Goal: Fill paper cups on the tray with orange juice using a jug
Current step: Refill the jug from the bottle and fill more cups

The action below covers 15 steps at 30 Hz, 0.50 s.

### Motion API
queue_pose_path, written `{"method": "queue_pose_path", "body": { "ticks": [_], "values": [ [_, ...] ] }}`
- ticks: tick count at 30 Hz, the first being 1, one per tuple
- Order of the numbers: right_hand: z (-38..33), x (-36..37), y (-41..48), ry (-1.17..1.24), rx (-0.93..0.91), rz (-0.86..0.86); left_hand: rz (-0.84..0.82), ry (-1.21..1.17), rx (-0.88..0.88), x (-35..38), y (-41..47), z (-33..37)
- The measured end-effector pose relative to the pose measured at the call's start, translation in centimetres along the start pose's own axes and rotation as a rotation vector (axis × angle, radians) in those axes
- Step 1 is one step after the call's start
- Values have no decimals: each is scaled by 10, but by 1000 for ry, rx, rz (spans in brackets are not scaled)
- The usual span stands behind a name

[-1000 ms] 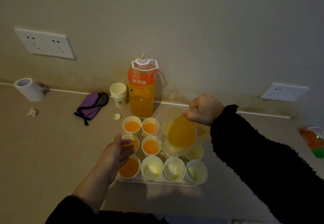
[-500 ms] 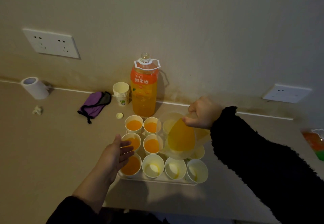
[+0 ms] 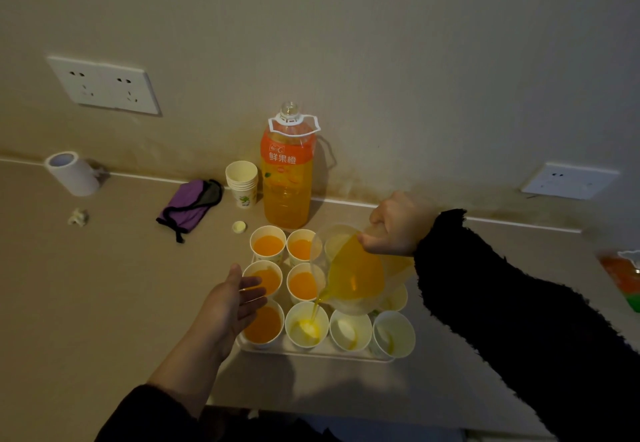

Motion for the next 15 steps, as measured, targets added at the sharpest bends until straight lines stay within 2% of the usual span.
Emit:
{"method": "queue_pose_path", "body": {
  "ticks": [15],
  "values": [
    [-1, 4, -1, -52, -34, -6, -17, 11, 2, 3, 3, 1]
  ]
}}
Point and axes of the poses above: each hand's wrist, its own y-axis towards the middle knuckle, its own x-axis out of the palm, z = x × y, the point moved 7 cm from there along y, towards the middle knuckle, and after that the axes turned 1 degree about -y, right-handed, at the moved point
